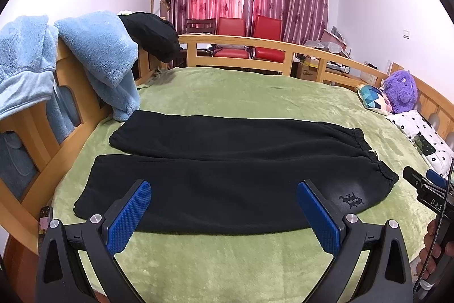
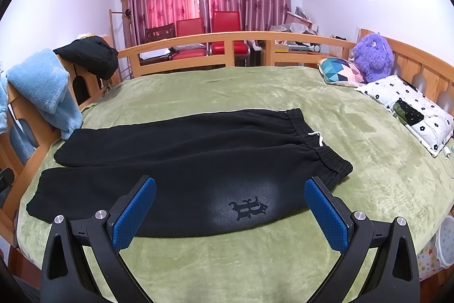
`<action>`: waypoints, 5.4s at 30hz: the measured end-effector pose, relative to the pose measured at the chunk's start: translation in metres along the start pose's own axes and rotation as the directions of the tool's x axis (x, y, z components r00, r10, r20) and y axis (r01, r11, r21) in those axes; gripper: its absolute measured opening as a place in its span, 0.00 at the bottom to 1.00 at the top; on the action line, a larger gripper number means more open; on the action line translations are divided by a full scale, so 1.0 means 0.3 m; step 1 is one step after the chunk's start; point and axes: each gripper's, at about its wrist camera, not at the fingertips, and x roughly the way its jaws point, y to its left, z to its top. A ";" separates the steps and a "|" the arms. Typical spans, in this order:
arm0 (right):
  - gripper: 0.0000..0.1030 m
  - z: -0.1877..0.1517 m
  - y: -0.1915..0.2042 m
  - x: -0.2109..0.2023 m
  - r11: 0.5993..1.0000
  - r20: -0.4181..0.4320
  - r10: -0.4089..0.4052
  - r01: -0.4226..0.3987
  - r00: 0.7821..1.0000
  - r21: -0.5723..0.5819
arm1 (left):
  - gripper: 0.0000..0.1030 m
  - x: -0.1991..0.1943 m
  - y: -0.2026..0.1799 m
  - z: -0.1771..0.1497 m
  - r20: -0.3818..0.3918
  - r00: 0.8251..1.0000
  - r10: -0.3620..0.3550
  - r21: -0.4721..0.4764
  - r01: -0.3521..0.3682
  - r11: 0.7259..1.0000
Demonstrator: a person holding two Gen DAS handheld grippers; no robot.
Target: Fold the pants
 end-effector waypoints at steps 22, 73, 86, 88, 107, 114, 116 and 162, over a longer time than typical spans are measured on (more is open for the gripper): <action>1.00 0.003 0.002 -0.002 1.000 0.004 -0.003 0.003 1.000 -0.005 | 1.00 0.002 -0.003 0.001 -0.001 1.000 0.001 0.004 -0.001 1.000; 0.90 -0.129 -0.156 0.389 1.000 -0.189 -0.015 0.018 0.982 0.017 | 0.98 0.422 0.151 -0.132 -0.197 0.979 0.058 -0.083 -0.076 0.994; 0.77 -0.252 -0.375 0.576 0.977 -0.348 -0.006 0.080 0.937 0.198 | 0.90 0.504 0.376 -0.336 -0.327 0.944 0.050 -0.265 -0.142 0.954; 0.77 -0.279 -0.391 0.614 0.974 -0.382 -0.016 0.101 0.924 0.205 | 0.90 0.534 0.407 -0.356 -0.357 0.934 0.018 -0.319 -0.140 0.938; 0.25 -0.265 -0.407 0.783 0.929 -0.300 -0.012 0.122 0.954 0.349 | 0.23 0.755 0.602 -0.353 -0.305 0.952 -0.027 -0.588 -0.166 0.791; 0.16 -0.158 -0.402 0.689 0.932 -0.178 0.096 -0.025 0.979 0.362 | 0.11 0.654 0.593 -0.185 -0.185 0.982 -0.034 -0.516 -0.068 0.854; 0.15 -0.093 -0.415 0.676 0.914 -0.139 0.136 -0.070 0.981 0.401 | 0.11 0.646 0.578 -0.098 -0.152 0.988 -0.032 -0.478 -0.045 0.877; 0.74 0.008 -0.421 1.180 0.931 -0.299 0.117 0.001 0.947 0.365 | 0.76 1.174 0.396 -0.101 -0.315 0.946 -0.078 -0.457 -0.079 0.886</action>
